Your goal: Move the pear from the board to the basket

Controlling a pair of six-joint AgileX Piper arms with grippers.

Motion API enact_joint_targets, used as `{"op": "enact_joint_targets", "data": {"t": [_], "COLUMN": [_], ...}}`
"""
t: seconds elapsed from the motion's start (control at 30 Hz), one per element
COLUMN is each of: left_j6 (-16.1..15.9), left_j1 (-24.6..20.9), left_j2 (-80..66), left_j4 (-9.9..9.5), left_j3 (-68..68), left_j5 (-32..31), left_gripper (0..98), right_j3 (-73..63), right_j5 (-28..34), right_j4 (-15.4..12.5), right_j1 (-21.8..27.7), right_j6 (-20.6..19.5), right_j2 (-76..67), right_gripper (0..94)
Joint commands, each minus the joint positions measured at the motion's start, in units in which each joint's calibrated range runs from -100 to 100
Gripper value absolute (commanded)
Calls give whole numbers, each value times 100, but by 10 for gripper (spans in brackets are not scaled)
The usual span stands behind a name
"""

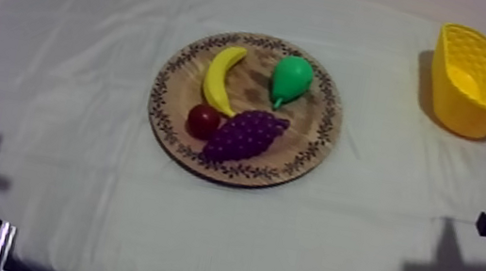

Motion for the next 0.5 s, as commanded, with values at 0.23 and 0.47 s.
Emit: {"op": "enact_joint_targets", "data": {"t": [0.23, 0.47], "left_j6": [1, 1], "left_j1": [1, 1], "left_j2": [0, 0], "left_j4": [1, 1], "left_j3": [5, 5], "left_j5": [-1, -1], "left_gripper": [1, 1], "right_j3": [0, 0], "right_j5": [4, 9], "right_j4": [-2, -3], "right_j1": [3, 3], "right_j6": [-22, 54], "right_j2": [0, 0], "right_gripper": [6, 5]}}
